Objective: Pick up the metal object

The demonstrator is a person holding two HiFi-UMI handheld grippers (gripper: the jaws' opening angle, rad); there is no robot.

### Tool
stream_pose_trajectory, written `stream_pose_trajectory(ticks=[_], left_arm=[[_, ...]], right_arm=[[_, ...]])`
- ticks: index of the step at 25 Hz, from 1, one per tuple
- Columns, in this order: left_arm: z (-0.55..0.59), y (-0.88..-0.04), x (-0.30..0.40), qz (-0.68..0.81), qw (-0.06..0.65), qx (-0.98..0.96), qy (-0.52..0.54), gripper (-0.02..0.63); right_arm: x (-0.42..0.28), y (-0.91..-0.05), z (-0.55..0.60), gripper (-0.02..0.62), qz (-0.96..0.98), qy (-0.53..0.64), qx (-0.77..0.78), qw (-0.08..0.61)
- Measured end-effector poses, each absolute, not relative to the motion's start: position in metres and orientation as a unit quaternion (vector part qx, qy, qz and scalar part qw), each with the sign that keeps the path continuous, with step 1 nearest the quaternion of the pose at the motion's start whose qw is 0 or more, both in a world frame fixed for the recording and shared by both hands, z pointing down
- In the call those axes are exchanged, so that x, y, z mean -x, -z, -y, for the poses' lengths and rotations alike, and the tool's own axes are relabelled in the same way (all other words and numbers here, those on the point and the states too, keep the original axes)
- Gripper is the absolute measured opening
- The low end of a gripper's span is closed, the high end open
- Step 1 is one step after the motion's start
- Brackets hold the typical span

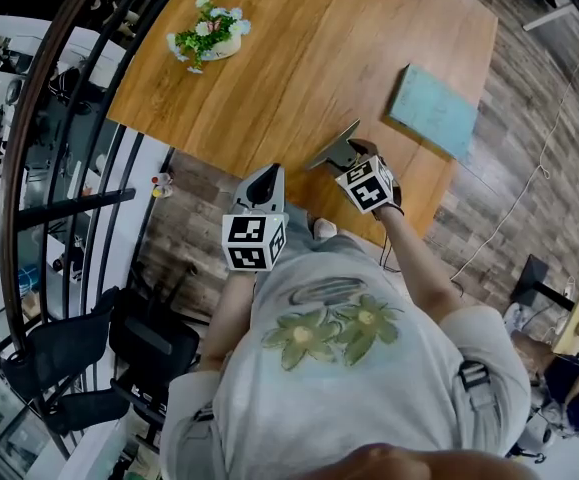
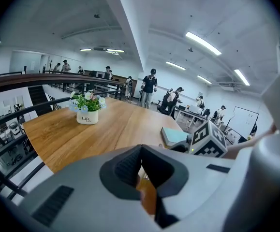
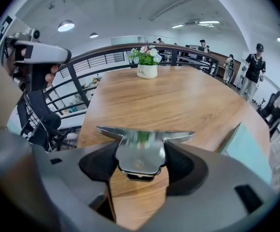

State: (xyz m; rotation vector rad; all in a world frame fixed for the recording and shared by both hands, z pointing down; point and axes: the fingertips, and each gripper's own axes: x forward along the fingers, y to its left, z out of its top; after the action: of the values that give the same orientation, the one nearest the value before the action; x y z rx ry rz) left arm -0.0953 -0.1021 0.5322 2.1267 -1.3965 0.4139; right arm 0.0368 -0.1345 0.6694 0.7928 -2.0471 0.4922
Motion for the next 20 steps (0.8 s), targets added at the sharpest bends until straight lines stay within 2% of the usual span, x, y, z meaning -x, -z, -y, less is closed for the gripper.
stream_pose_trajectory(ticks=[20], left_arm=[[0.099,-0.523,0.092,0.523,0.275,-0.792,-0.15,0.014]], right_arm=[[-0.031,-0.622,0.139,0.288,0.844,-0.182,-0.311,0.396]])
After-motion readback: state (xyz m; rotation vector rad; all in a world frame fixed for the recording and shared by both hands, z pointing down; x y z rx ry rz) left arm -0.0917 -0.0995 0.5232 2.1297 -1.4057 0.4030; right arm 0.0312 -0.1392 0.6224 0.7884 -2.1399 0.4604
